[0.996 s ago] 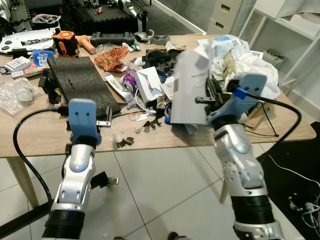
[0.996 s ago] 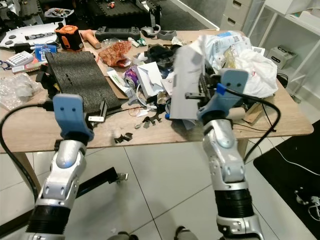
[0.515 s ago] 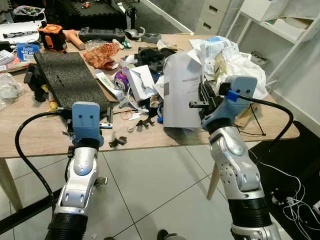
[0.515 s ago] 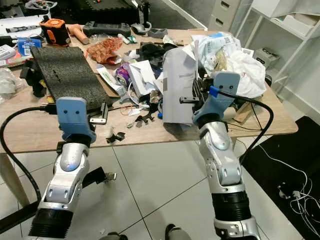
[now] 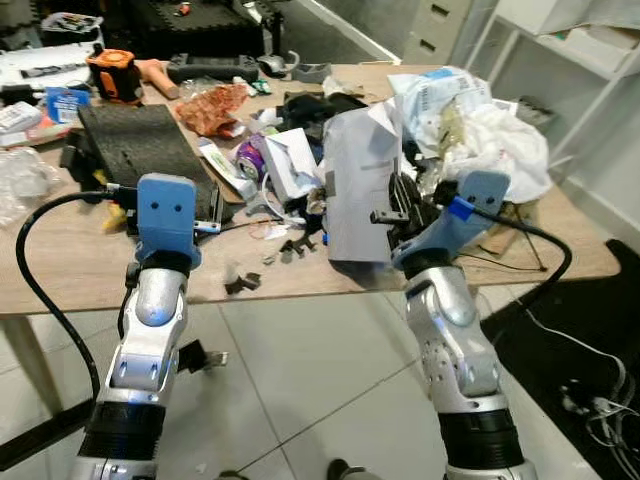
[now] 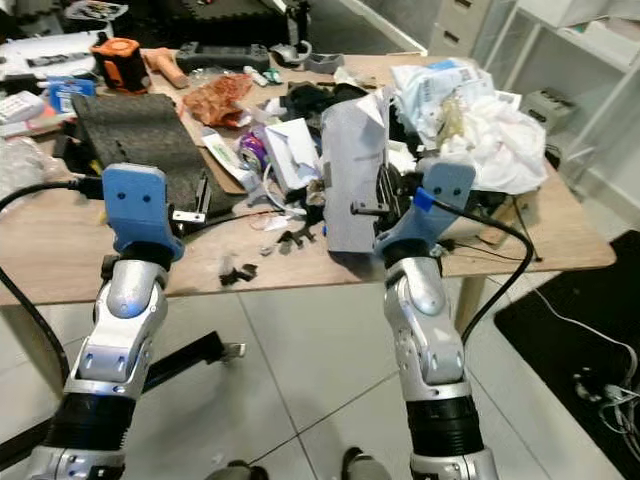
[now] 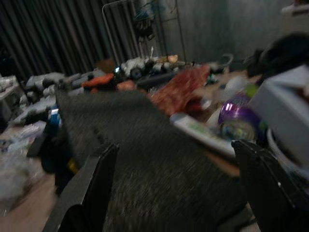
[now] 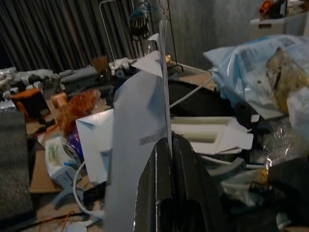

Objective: Picking trash to rubbish bin

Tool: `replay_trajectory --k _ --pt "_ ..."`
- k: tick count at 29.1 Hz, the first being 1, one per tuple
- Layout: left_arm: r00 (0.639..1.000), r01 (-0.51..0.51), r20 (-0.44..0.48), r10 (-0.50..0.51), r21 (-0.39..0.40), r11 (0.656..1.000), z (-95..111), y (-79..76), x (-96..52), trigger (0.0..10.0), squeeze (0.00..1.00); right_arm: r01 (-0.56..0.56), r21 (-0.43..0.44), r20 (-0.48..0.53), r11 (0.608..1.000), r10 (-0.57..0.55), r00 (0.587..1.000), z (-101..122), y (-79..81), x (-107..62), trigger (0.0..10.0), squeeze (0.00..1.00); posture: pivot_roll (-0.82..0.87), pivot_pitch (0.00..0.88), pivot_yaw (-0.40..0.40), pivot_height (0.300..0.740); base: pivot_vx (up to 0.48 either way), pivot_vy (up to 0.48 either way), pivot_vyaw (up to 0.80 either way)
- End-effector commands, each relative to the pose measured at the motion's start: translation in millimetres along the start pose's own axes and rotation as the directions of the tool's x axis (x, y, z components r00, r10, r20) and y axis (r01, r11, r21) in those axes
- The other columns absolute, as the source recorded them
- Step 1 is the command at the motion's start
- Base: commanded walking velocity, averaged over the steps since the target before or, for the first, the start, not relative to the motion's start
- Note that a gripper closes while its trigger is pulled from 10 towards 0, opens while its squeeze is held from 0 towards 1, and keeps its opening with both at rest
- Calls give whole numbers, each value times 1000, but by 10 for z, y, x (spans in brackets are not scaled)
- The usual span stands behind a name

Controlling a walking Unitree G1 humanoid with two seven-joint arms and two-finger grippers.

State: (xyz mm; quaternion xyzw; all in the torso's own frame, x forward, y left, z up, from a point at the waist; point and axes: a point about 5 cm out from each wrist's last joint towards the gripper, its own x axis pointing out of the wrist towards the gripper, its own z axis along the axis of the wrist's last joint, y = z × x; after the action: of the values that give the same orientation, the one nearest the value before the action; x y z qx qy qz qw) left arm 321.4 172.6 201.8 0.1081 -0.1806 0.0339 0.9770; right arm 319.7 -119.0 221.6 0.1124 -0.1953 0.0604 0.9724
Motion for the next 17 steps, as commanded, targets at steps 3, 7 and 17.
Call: replay_trajectory --k 3,7,17 --pt "998 29 -56 -29 10 1000 -116 -43 -69 10000 0 10 5 -10 1000 -10 1000 -72 -42 -62 10000 0 67 140 9 740 0 0 0" --pt "994 45 -98 -45 3 999 -224 -57 -136 10000 0 11 -6 -7 1000 -11 1000 -105 -33 -116 10000 0 35 118 12 740 0 0 0" --pt "978 147 -152 -142 24 989 -372 -402 -308 10000 0 42 -58 -27 997 -44 999 -201 -263 -318 10000 0 16 90 -11 740 0 0 0"
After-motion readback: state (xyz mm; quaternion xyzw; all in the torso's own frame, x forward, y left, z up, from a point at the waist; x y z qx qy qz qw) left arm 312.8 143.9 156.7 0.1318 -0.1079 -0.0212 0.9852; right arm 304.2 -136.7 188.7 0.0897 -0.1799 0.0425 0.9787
